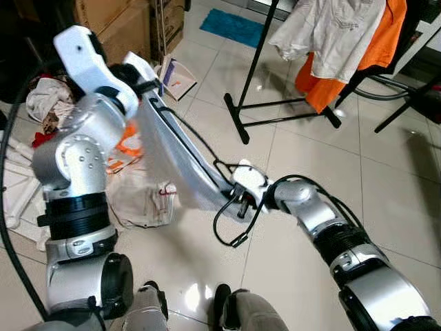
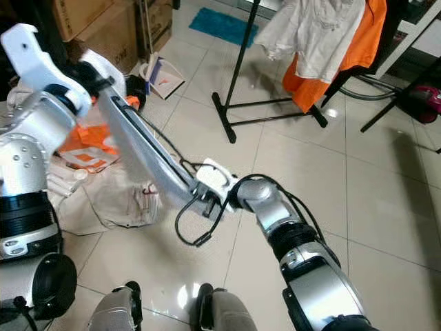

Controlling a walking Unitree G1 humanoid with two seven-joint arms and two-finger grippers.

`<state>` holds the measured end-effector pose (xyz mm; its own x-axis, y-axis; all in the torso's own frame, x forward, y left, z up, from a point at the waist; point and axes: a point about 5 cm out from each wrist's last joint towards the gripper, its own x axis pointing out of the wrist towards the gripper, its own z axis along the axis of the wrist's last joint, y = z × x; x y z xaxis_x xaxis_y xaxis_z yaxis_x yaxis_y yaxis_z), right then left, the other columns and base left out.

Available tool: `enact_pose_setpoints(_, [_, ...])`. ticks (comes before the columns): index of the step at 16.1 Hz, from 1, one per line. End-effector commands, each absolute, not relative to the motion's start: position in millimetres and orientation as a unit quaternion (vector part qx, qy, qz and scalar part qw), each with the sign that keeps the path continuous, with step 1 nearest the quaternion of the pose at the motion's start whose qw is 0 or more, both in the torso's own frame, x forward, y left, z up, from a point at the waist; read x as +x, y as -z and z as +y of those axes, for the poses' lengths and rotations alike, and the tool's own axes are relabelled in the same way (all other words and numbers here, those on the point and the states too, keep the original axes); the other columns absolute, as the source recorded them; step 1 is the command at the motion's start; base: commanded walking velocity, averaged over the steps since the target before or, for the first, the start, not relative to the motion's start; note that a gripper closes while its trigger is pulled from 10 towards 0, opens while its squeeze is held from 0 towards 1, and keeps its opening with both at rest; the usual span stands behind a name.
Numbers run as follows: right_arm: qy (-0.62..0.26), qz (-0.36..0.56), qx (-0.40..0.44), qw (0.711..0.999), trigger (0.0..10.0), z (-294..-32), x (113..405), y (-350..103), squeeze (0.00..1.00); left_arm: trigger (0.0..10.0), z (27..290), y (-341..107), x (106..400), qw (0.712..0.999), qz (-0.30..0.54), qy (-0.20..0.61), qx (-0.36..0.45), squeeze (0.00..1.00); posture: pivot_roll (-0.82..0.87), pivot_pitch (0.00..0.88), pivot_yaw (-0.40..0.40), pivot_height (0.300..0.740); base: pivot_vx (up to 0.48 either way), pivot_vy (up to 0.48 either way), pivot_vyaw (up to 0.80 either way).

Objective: Hang hanger

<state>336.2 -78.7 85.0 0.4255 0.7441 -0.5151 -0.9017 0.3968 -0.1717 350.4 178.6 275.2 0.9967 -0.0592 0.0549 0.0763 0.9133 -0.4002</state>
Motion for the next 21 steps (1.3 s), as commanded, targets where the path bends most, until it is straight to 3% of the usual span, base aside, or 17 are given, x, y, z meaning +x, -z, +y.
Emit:
enact_pose_setpoints(1, [-0.498,0.220,-0.225,0.808,0.0,-89,330,-70,0.00,10.0,168,-303,344,0.975,-0.066,0.061,-0.203,0.00,-0.02,0.205,-0.156,0.740,0.000,0.000,0.00])
enact_pose_setpoints(5, [-0.491,0.235,-0.224,0.808,0.0,-89,330,-66,0.00,10.0,153,-311,339,0.971,-0.073,0.089,-0.208,0.00,-0.02,0.205,-0.156,0.740,0.000,0.000,0.00])
enact_pose_setpoints(9, [-0.437,0.238,-0.195,0.845,0.0,-95,339,-69,0.00,10.0,149,-310,337,0.973,-0.069,0.100,-0.197,0.00,-0.02,0.212,-0.156,0.740,0.000,0.000,0.00])
enact_pose_setpoints(12, [-0.403,0.238,-0.169,0.868,0.0,-98,345,-73,0.00,10.0,137,-312,331,0.974,-0.071,0.148,-0.157,0.00,-0.02,0.217,-0.155,0.740,0.000,0.000,0.00])
enact_pose_setpoints(15, [-0.378,0.237,-0.147,0.883,0.0,-99,350,-77,0.00,10.0,107,-304,312,0.958,-0.044,0.274,-0.076,0.00,-0.02,0.217,-0.155,0.740,0.000,0.000,0.00])
enact_pose_setpoints(19, [-0.374,0.233,-0.141,0.886,0.0,-98,351,-77,0.00,10.0,102,-288,307,0.953,-0.005,0.301,-0.032,0.00,-0.02,0.211,-0.154,0.740,0.000,0.000,0.00])
enact_pose_setpoints(21, [-0.368,0.230,-0.133,0.891,0.0,-100,353,-80,0.00,10.0,113,-279,309,0.958,0.014,0.286,-0.009,0.00,-0.01,0.207,-0.153,0.740,0.000,0.000,0.00])
